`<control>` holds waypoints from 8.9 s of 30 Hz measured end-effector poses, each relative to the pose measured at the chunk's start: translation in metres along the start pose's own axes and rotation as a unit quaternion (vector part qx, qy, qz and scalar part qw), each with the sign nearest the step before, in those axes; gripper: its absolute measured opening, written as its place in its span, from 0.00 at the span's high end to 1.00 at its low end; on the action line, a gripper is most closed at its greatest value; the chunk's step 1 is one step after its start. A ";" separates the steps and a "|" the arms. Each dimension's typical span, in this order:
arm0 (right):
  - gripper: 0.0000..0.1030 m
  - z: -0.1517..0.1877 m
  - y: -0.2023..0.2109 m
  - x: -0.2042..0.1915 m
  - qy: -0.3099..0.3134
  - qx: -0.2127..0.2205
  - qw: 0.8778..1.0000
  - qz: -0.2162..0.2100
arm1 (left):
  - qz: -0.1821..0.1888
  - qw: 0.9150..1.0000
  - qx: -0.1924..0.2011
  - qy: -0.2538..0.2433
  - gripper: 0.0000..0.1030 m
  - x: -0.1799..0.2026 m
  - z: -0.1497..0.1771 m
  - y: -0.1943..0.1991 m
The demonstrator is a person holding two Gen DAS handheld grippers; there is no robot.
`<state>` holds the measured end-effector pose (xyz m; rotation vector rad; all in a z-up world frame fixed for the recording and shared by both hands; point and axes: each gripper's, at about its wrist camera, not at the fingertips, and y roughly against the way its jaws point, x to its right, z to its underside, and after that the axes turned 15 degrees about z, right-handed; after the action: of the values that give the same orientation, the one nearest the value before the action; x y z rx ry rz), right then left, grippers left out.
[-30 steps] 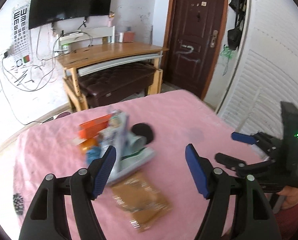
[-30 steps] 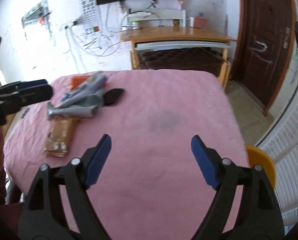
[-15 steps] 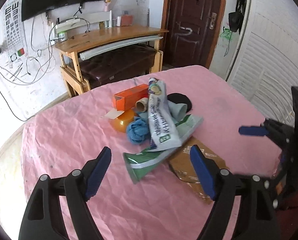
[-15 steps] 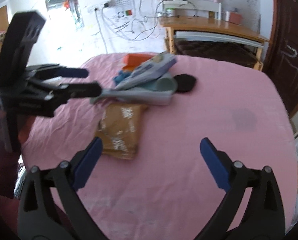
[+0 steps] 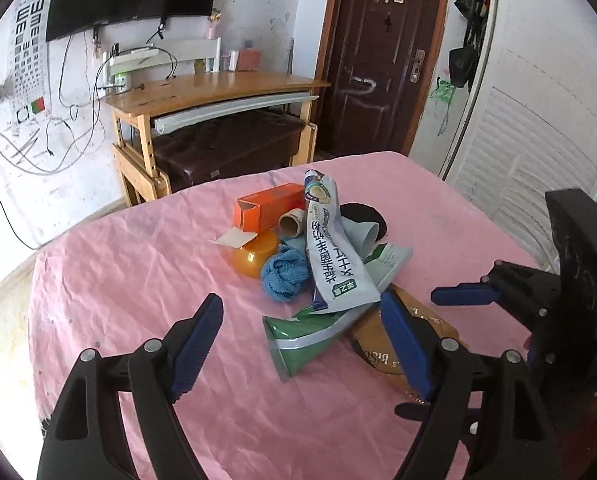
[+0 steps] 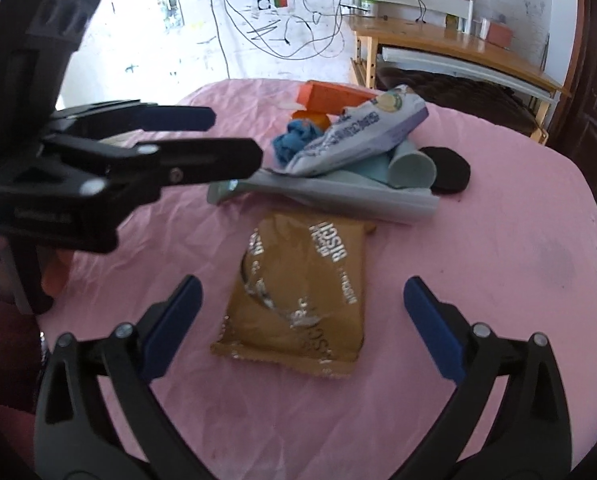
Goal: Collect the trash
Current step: 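Grasp the brown foil packet with the right tool while the left tool grasps the green-white tube, then lift the brown packet with the right tool while the left tool lifts the green tube, then carry both items over the yellow bin and open both tools to drop them, then move both open tools back over the remaining trash on the table, then grasp the orange carton with the left tool while the right tool grasps the black sponge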
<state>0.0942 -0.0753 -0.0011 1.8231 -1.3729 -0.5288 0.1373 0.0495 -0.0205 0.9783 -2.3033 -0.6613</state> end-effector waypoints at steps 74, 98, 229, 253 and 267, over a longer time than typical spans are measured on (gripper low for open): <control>0.96 0.066 0.035 0.161 -0.127 0.048 0.984 0.117 | 0.037 0.993 -0.004 -0.115 0.80 0.101 -0.020 -0.034; 0.96 0.064 0.042 0.165 -0.136 0.067 0.983 0.104 | 0.060 0.992 -0.007 -0.112 0.28 0.112 -0.022 -0.058; 0.13 -0.014 0.004 0.172 -0.171 0.059 0.983 0.040 | -0.125 0.991 0.021 0.054 0.07 -0.013 -0.116 -0.040; 0.09 -0.105 -0.070 0.123 -0.051 0.068 0.996 0.025 | -0.094 0.994 -0.039 0.030 0.13 -0.067 -0.083 -0.073; 0.09 -0.096 -0.073 0.107 0.002 0.048 0.999 0.006 | -0.064 0.995 -0.062 0.037 0.69 -0.075 -0.072 -0.094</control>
<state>0.2433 -0.1350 0.0137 1.8894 -1.4282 -0.4598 0.2742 0.0326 -0.0476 1.0790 -2.1213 -0.7964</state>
